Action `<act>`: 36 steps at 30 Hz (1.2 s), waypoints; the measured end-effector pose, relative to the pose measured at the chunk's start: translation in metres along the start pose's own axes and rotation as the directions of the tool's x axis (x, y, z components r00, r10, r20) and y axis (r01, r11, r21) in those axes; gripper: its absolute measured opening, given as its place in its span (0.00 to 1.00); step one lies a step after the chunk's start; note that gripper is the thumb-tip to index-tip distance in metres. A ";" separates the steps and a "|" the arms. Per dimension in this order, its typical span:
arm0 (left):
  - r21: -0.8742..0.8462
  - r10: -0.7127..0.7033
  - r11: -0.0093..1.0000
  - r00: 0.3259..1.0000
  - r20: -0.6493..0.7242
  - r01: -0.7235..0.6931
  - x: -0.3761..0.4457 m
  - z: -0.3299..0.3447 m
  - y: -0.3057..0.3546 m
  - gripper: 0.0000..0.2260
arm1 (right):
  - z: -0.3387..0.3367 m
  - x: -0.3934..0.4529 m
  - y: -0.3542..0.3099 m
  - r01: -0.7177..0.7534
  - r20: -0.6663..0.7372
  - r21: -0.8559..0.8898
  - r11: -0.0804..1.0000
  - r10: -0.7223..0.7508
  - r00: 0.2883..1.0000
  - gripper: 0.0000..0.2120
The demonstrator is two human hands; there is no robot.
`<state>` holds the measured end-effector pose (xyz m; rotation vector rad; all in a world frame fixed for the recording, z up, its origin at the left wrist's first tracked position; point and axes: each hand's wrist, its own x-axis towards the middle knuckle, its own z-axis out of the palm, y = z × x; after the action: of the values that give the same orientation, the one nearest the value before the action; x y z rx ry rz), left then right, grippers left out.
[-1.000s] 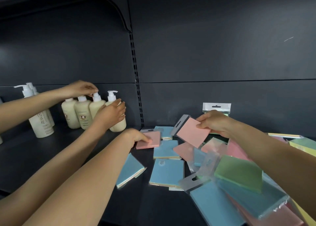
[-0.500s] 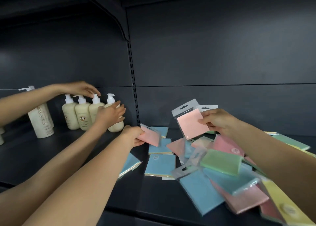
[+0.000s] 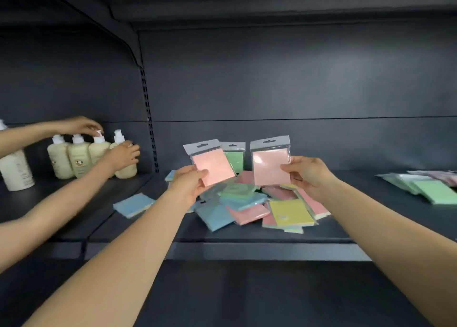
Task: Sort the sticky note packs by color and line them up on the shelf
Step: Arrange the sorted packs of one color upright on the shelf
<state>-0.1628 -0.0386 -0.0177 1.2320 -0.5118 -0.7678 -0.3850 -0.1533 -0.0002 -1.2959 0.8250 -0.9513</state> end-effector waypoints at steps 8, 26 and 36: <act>-0.061 0.010 0.998 0.998 0.061 -0.007 -0.085 0.076 -0.039 0.12 | -0.103 -0.088 0.001 0.009 -0.153 -0.035 0.999 -0.015 0.988 0.12; 0.002 -0.046 0.999 0.957 0.285 0.048 -0.138 0.321 -0.125 0.10 | -0.371 -0.105 -0.012 0.028 -0.430 -0.013 1.000 -0.031 0.902 0.15; -0.106 -0.059 0.991 0.972 0.229 0.085 -0.126 0.489 -0.180 0.10 | -0.537 -0.022 -0.007 -0.033 -0.372 -0.057 0.998 0.009 0.928 0.13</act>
<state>-0.6398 -0.2813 -0.0507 1.0658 -0.6018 -0.9929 -0.8830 -0.3482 -0.0513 -1.1714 1.1667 -1.1824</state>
